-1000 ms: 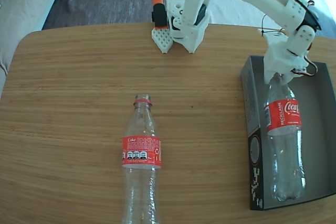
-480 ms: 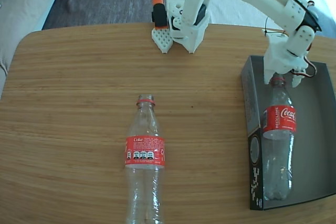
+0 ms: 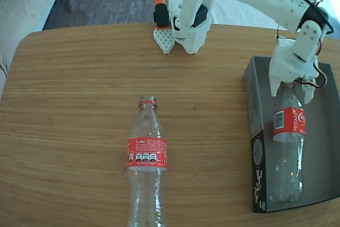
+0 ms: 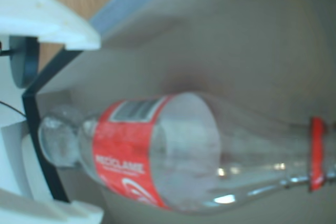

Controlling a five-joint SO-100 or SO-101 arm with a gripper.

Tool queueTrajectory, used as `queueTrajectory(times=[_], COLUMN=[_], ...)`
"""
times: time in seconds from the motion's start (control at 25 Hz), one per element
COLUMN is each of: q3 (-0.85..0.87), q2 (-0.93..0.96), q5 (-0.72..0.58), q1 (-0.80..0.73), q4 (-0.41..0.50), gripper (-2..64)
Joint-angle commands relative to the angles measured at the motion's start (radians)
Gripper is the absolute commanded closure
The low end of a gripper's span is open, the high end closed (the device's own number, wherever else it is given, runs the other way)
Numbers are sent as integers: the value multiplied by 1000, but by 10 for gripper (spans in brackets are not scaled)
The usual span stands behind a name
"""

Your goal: Grasp the bottles and put them in the box.

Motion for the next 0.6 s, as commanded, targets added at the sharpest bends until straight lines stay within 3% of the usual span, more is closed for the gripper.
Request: queueTrajectory(times=[0.0, 0.12, 0.24, 0.56], q3=[-92, -141, -129, -18], q2=[29, 69, 141, 291], q5=[-3, -31, -146, -416], q1=[63, 118, 169, 394], q4=[77, 196, 259, 265], gripper=[238, 238, 238, 238])
